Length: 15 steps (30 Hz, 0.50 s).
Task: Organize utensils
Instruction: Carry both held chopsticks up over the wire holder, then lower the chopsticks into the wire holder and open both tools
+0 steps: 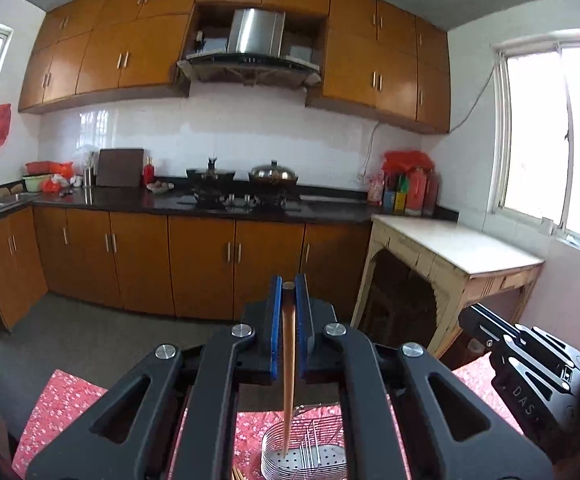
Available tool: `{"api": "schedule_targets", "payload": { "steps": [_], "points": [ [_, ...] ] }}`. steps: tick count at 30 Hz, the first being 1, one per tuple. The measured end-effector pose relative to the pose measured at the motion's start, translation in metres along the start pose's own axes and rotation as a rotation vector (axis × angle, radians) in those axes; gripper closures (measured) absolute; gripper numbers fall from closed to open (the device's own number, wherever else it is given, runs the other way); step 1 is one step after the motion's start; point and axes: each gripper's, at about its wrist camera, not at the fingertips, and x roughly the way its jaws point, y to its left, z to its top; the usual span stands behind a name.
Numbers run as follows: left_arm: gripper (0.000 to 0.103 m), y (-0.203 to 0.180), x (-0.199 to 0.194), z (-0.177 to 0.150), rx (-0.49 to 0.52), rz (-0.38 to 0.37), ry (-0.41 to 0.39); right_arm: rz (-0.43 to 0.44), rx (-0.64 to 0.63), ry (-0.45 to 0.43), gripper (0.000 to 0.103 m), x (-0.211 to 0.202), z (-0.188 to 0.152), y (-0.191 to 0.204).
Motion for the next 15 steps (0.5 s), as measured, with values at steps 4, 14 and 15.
{"api": "schedule_targets", "payload": {
  "steps": [4, 14, 15],
  "points": [
    [0.097, 0.004, 0.019, -0.010, -0.008, 0.010, 0.030, 0.024, 0.026, 0.049, 0.095, 0.023, -0.010, -0.007],
    [0.087, 0.017, 0.044, -0.022, -0.006, 0.051, 0.097, -0.010, 0.057, 0.101, 0.059, 0.042, -0.033, -0.025],
    [0.064, 0.020, 0.042, -0.021, -0.010, 0.067, 0.093, -0.025, 0.061, 0.090, 0.055, 0.040, -0.034, -0.027]
  ]
}}
